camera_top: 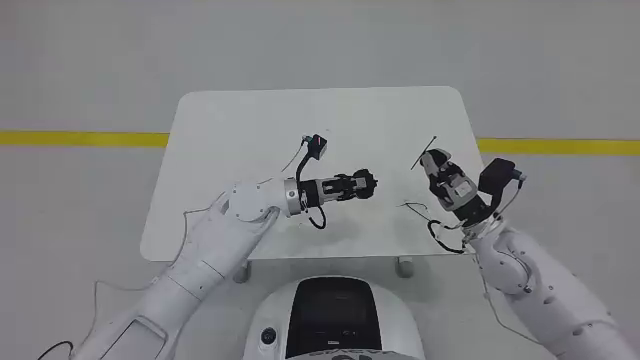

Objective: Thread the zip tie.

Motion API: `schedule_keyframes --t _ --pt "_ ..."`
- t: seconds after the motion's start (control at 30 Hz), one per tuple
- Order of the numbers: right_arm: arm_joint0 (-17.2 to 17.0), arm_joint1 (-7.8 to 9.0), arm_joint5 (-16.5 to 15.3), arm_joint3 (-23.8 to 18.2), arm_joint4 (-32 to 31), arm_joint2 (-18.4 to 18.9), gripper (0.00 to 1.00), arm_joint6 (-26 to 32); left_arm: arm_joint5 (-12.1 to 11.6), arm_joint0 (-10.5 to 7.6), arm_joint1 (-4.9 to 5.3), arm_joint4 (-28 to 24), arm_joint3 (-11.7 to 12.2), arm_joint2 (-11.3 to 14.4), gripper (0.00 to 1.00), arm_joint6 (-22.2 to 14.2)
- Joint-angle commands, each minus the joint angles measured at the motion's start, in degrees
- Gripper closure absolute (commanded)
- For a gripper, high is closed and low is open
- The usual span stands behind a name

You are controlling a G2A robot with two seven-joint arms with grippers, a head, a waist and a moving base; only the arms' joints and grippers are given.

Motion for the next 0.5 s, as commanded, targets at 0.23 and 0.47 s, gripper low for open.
schedule_keyframes --t 0.23,0.47 --pt "-0.03 -0.49 0.0 -0.51 -0.83 -0.11 1.0 1.01 0.0 0.0 0.0 0.0 0.0 0.0 1.0 0.0" --pt "0.16 -0.8 0.0 -0.58 -1.09 -0.04 1.0 1.61 0.0 0.0 0.0 0.0 0.0 0.0 1.0 0.0"
